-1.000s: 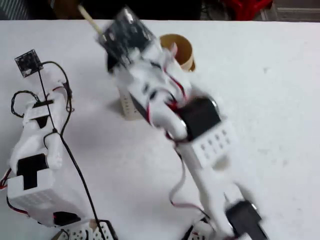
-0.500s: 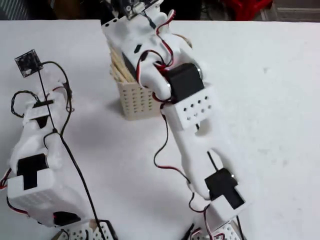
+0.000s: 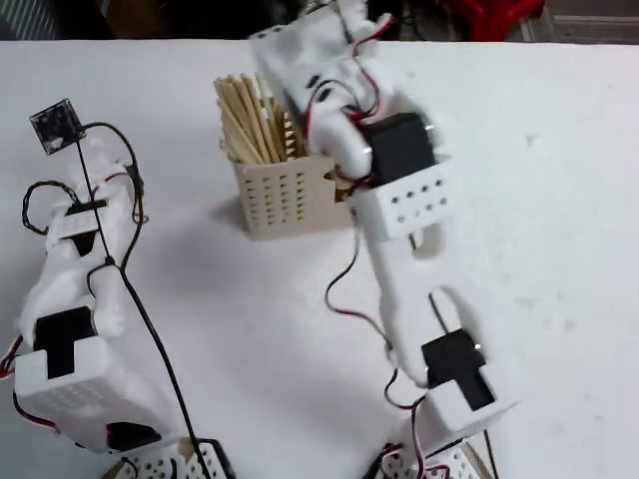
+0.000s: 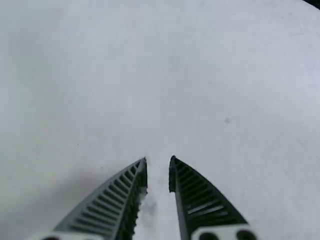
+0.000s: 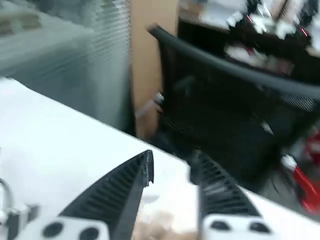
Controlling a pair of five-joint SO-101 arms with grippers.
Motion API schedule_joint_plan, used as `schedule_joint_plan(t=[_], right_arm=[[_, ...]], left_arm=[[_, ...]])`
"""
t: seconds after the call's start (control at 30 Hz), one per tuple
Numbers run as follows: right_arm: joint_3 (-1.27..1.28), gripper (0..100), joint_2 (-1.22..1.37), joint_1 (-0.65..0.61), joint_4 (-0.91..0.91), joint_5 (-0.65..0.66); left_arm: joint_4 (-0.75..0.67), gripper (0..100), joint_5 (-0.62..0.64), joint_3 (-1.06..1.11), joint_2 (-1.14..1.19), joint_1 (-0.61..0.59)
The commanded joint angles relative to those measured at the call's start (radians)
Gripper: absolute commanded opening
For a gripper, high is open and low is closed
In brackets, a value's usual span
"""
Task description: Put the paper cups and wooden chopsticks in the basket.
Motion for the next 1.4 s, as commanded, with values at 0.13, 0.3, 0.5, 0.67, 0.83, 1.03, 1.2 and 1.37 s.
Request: schedule_joint_plan(t=[0.13, 0.3, 0.5, 0.67, 0.83, 1.03, 1.2, 1.37], right_arm=[[0.025, 11.8, 0.085, 0.262, 0.09, -0.003], [-0.003, 21.0, 0.104, 0.312, 0.239, -0.005], [-0.055, 6.0, -0.015, 0.351, 0.443, -0.009], [-0.055, 2.3, -0.082, 0.366, 0.674, -0.005], [0.097, 1.7, -0.189, 0.498, 0.671, -0.005], [0.459, 1.7, -0.387, 0.567, 0.67, -0.005], [0.73, 2.0, -0.576, 0.506, 0.665, -0.005], [1.0, 2.1, -0.762, 0.443, 0.568, -0.005]], left_arm=[[0.0, 9, -0.009, -0.04, -0.01, 0.004], [0.003, 9, -0.009, -0.04, -0.008, 0.005], [0.003, 9, -0.009, -0.04, -0.008, 0.007], [0.006, 9, -0.009, -0.041, -0.019, 0.021], [0.153, 9, -0.012, -0.129, -0.019, 0.022], [0.56, 9, -0.288, -0.344, -0.019, 0.016], [0.977, 9, -0.341, -0.534, -0.019, 0.031], [1.3, 9, -0.342, -0.701, -0.019, 0.077]])
